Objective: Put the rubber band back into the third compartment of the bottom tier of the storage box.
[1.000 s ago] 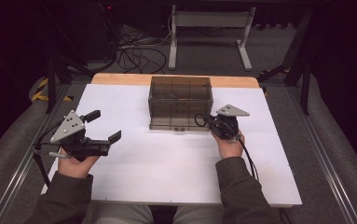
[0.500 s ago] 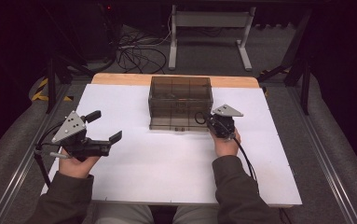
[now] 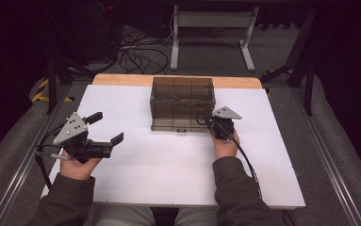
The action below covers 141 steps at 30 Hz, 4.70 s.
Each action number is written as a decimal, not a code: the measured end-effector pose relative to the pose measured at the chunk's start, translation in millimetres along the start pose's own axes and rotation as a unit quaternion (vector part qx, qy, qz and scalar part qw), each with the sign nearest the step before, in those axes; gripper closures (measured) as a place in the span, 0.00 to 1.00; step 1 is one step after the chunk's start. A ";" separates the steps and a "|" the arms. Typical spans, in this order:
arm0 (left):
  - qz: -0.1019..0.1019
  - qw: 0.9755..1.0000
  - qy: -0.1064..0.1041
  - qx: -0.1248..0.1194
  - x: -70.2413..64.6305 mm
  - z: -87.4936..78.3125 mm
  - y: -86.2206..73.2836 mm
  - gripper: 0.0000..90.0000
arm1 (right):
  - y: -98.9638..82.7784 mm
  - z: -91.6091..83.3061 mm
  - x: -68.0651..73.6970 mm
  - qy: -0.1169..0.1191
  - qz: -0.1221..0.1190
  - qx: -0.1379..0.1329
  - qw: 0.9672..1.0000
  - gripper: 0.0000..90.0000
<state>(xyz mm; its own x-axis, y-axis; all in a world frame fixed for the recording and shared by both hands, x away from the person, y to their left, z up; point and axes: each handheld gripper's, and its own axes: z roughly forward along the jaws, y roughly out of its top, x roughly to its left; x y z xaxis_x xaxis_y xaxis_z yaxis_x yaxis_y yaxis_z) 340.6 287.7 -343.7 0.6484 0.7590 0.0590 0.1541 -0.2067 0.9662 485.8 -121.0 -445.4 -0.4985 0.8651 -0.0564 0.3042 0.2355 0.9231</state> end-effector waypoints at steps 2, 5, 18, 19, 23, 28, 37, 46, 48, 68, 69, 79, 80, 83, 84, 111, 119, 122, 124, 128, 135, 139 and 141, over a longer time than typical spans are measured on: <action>-0.001 1.000 0.000 0.000 0.2 -0.2 -0.1 0.02 | -1.6 2.2 0.3 0.002 0.001 0.002 1.000 0.96; -0.001 1.000 0.000 0.000 0.2 -0.2 -0.2 0.02 | -4.8 6.4 1.0 0.005 0.004 0.007 1.000 0.96; -0.002 1.000 0.000 0.002 0.4 0.8 -1.5 0.02 | -8.7 10.9 2.0 0.005 0.000 0.021 1.000 0.96; -0.003 1.000 0.000 0.002 0.4 0.8 -1.6 0.02 | -9.2 11.2 2.9 0.004 -0.002 0.023 1.000 0.96; -0.001 1.000 0.000 0.003 0.2 1.4 -2.1 0.02 | -10.2 12.4 6.0 0.002 -0.014 0.027 1.000 0.96; -0.001 1.000 -0.001 0.006 0.2 3.7 -3.6 0.02 | -10.5 12.8 6.0 0.001 -0.014 0.027 1.000 0.96; 0.001 1.000 -0.001 0.005 -1.4 4.2 -4.4 0.03 | -10.8 12.9 5.1 0.006 -0.010 0.031 0.999 0.95; 0.006 1.000 -0.002 0.003 -4.6 6.3 -5.9 0.03 | -10.9 13.8 3.5 0.015 -0.003 0.035 0.999 0.95; 0.008 1.000 -0.003 0.004 -5.3 7.0 -6.1 0.03 | -10.8 14.0 3.7 0.016 -0.004 0.036 0.999 0.95; 0.005 1.000 -0.005 0.014 -4.6 10.6 -9.9 0.03 | -9.8 18.1 1.2 0.047 -0.001 0.057 0.997 0.92; 0.004 1.000 -0.005 0.014 -4.3 11.1 -10.4 0.03 | -9.8 18.2 0.6 0.050 0.002 0.058 0.997 0.91; 0.002 1.000 -0.005 0.016 -4.4 11.4 -10.8 0.03 | -9.9 17.8 0.5 0.050 0.004 0.057 0.997 0.83; 0.003 1.000 -0.005 0.015 -4.4 11.4 -10.7 0.03 | -10.0 17.2 0.8 0.045 0.003 0.054 0.998 0.80; 0.005 1.000 -0.004 0.015 -3.8 11.2 -10.5 0.03 | -10.5 14.9 2.4 0.034 -0.003 0.043 0.998 0.79; 0.004 1.000 -0.004 0.015 -3.7 11.1 -10.6 0.03 | -10.5 14.9 2.7 0.033 -0.005 0.043 0.999 0.79; 0.005 1.000 0.001 0.008 -0.9 5.3 -7.1 0.03 | -3.1 -0.7 0.1 0.044 0.007 0.023 0.999 0.39; 0.006 1.000 0.002 0.008 -1.0 5.9 -7.4 0.03 | 4.1 -11.2 -1.9 0.056 0.017 0.009 0.998 0.26; 0.006 1.000 0.002 0.008 -1.3 5.9 -7.3 0.03 | 6.4 -15.2 -1.9 0.061 0.020 0.004 0.998 0.23; 0.006 1.000 0.001 0.008 -1.3 5.8 -7.2 0.03 | 7.4 -17.3 -1.6 0.065 0.023 0.002 0.998 0.21; 0.004 1.000 0.004 0.007 -1.2 5.8 -7.5 0.03 | 8.4 -20.3 -2.1 0.069 0.032 0.003 0.997 0.16; 0.004 1.000 0.006 0.006 -1.0 5.4 -8.0 0.03 | 12.3 -30.4 -1.4 0.075 0.041 -0.009 0.996 0.09; 0.004 1.000 0.007 0.007 -1.0 6.6 -8.7 0.03 | 13.6 -38.5 -1.9 0.080 0.050 -0.021 0.995 0.06; 0.004 1.000 0.007 0.008 -1.6 7.2 -9.0 0.03 | 14.3 -42.2 -1.9 0.085 0.053 -0.027 0.995 0.06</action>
<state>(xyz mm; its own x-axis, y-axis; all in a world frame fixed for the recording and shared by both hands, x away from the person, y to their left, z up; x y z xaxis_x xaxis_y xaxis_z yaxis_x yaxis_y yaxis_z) 343.6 283.9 -354.3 0.6400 0.7651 0.0709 0.1604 -0.2232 0.9615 456.8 -137.9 -416.0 -0.5973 0.7953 0.1037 0.3210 0.1186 0.9396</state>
